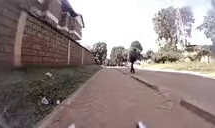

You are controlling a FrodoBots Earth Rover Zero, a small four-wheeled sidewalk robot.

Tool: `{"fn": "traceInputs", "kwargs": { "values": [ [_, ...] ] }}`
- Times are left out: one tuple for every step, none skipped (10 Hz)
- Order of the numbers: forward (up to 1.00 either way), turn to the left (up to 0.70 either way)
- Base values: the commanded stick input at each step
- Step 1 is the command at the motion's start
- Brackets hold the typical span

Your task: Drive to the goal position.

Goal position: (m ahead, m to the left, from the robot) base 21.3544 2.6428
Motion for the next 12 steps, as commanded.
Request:
{"fn": "traceInputs", "kwargs": {
  "values": [
    [1.00,0.00],
    [1.00,0.00],
    [1.00,0.00],
    [1.00,0.00],
    [1.00,0.00],
    [1.00,0.00],
    [1.00,-0.01],
    [1.00,-0.23],
    [1.00,-0.39],
    [1.00,-0.26],
    [1.00,-0.10],
    [1.00,0.00]
  ]
}}
